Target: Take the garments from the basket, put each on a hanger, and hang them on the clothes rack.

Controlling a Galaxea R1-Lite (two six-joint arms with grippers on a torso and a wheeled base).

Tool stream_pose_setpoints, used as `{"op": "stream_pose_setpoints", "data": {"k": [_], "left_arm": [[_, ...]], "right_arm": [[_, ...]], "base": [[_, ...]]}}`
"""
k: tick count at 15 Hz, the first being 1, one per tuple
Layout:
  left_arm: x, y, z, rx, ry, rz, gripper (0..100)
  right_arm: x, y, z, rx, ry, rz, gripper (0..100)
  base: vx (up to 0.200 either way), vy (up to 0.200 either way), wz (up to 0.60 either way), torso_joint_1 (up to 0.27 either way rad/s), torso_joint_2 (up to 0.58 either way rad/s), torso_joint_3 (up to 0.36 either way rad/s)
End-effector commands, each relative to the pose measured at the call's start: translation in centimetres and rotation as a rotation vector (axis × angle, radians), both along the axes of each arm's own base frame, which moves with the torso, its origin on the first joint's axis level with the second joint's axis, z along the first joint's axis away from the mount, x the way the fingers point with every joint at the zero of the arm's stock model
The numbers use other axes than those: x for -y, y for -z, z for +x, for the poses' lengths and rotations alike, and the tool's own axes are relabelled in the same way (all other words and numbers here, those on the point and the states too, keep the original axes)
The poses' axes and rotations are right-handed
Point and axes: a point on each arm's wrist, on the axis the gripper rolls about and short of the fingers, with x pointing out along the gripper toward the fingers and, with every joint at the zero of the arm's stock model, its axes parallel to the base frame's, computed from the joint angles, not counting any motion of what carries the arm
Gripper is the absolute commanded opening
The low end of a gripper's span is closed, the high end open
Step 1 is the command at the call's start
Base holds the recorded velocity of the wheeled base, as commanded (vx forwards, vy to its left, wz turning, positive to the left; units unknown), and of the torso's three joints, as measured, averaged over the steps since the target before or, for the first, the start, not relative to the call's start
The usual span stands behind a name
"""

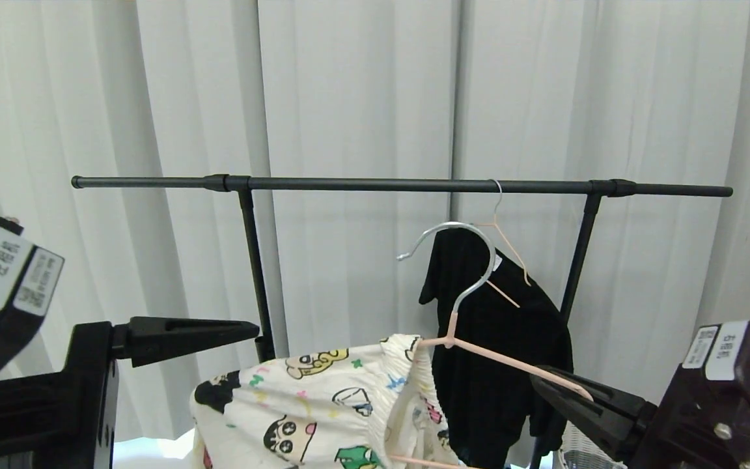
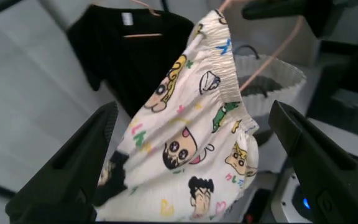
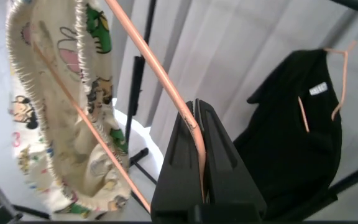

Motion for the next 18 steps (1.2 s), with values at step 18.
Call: {"op": "stream_pose_setpoints", "data": {"k": [18], "left_arm": [[1.9, 3.6, 1.6, -0.086, 0.139, 0.135, 100]], "right_arm": [[-0.5, -0.2, -2.0, 0.061, -0.122, -0.037, 0]], "base": [[0.000, 0.000, 0.00, 0.000, 0.00, 0.000]]}}
